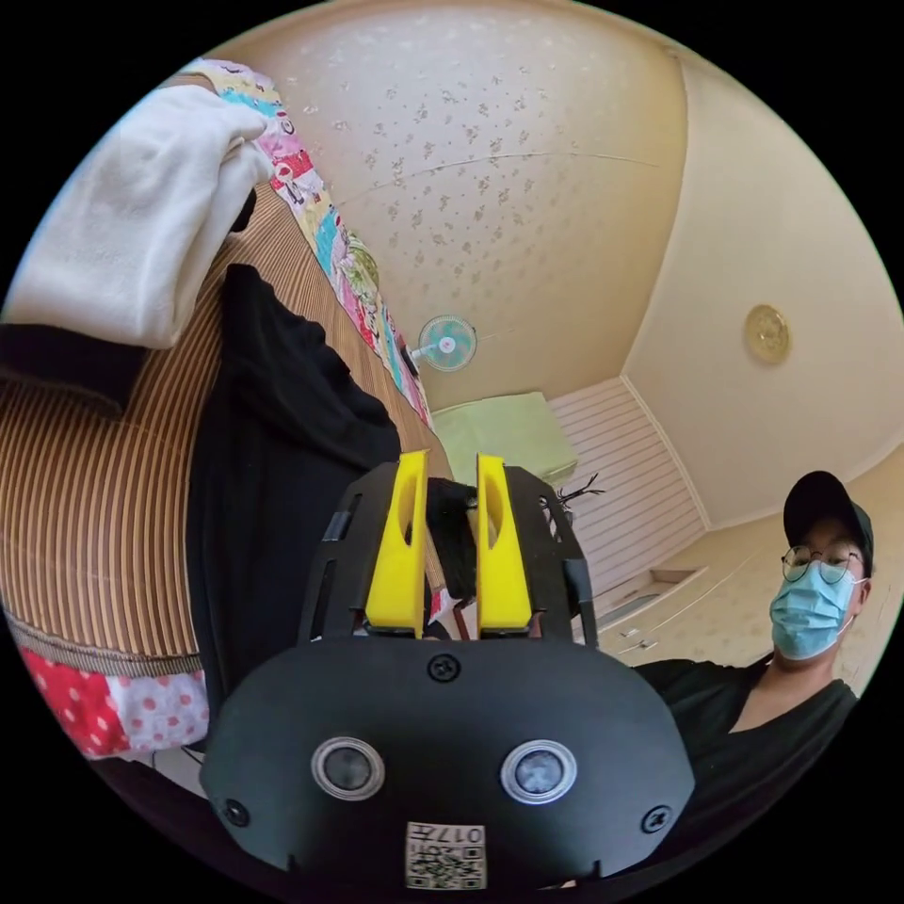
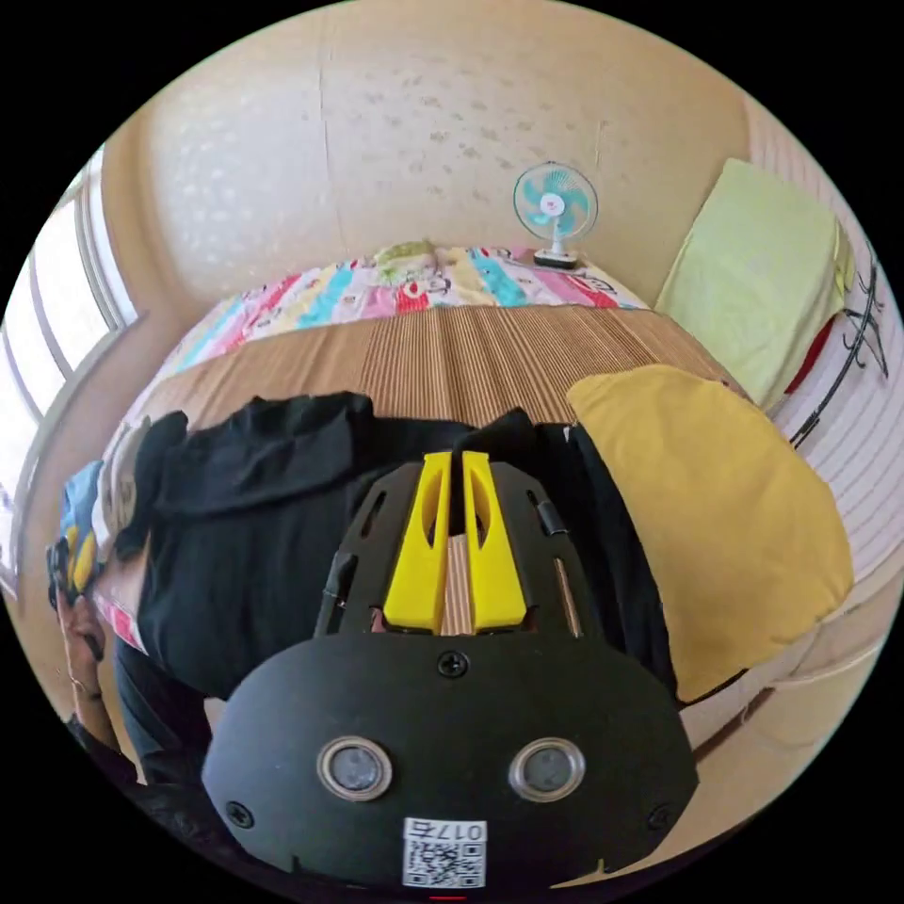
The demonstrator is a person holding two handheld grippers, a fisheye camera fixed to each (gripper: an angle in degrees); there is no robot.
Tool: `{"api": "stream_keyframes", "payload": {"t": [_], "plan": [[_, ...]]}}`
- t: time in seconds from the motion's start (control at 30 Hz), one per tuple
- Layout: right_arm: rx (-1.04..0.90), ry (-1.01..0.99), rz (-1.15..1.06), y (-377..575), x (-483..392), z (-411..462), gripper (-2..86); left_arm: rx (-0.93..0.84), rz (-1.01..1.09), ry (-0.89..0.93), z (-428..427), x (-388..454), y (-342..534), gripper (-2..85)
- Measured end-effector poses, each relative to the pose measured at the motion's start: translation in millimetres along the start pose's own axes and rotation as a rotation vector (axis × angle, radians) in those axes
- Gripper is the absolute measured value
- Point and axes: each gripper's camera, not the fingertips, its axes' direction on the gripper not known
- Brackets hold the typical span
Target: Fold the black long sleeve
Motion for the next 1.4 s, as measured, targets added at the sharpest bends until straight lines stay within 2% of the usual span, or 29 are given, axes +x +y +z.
{"api": "stream_keyframes", "payload": {"t": [0.1, 0.17, 0.27, 0.3, 0.37, 0.47, 0.57, 0.63, 0.73, 0.8, 0.93, 1.0, 1.07, 1.13, 1.2, 1.27, 1.33, 1.4], "plan": [[0.165, -0.303, 0.020, -46.7, -48.9, -19.6, 3.4, -0.041, 0.049, -0.085, 5.5, 8.6, 6.7, 8.4], [0.174, -0.464, -0.025, -63.7, -95.2, 4.5, 3.7, -0.060, 0.070, -0.144, 11.4, 12.9, 15.4, 8.3], [0.022, -0.734, -0.077, -69.5, -180.9, 81.6, 4.8, -0.100, 0.084, -0.216, 21.8, 14.5, 31.6, 8.4], [-0.085, -0.846, -0.081, -64.5, -207.7, 117.3, 6.1, -0.114, 0.085, -0.238, 23.4, 14.0, 37.4, 8.5], [-0.212, -0.936, -0.071, -50.1, -232.5, 157.9, 7.8, -0.125, 0.090, -0.282, 21.6, 13.4, 44.8, 8.5], [-0.267, -0.839, -0.106, -18.6, -239.2, 175.8, 8.9, -0.138, 0.096, -0.392, 15.6, 10.2, 51.7, 8.5], [-0.281, -0.623, -0.186, 9.9, -218.2, 169.8, 9.1, -0.135, 0.104, -0.445, 21.0, 3.7, 46.3, 8.7], [-0.269, -0.409, -0.219, 31.3, -188.9, 162.3, 9.1, -0.134, 0.111, -0.432, 35.3, 0.0, 30.5, 8.8], [-0.305, -0.174, -0.233, 57.7, -151.4, 164.5, 9.0, -0.177, 0.169, -0.419, 84.4, 1.4, -21.3, 9.6], [-0.343, -0.110, -0.207, 75.9, -131.7, 168.7, 9.0, -0.197, 0.223, -0.522, 136.7, 5.6, -69.9, 11.4], [-0.348, -0.177, -0.075, 121.6, -100.3, 161.7, 8.8, -0.138, 0.276, -0.713, 207.1, -11.6, -129.4, 12.3], [-0.347, -0.200, -0.034, 136.2, -92.6, 159.3, 8.7, -0.191, 0.202, -0.851, 247.0, -48.5, -155.9, 12.0], [-0.355, -0.200, -0.016, 144.5, -87.0, 160.1, 8.7, -0.302, 0.131, -0.898, 274.0, -80.7, -163.3, 10.3], [-0.380, -0.188, -0.004, 145.7, -78.5, 164.9, 8.7, -0.317, 0.137, -0.905, 281.9, -88.1, -159.7, 6.6], [-0.379, -0.186, -0.003, 140.8, -72.3, 166.2, 8.7, -0.178, 0.186, -0.763, 256.3, -65.4, -149.4, 3.2], [-0.358, -0.184, 0.006, 133.7, -68.1, 165.2, 8.8, -0.059, 0.211, -0.710, 229.0, -46.3, -135.8, 2.5], [-0.338, -0.176, 0.005, 127.2, -68.5, 167.8, 8.9, -0.004, 0.209, -0.778, 212.1, -37.7, -121.1, 2.4], [-0.374, -0.148, -0.008, 127.3, -72.0, 179.4, 9.1, -0.075, 0.201, -0.827, 207.5, -41.3, -106.7, 3.6]]}}
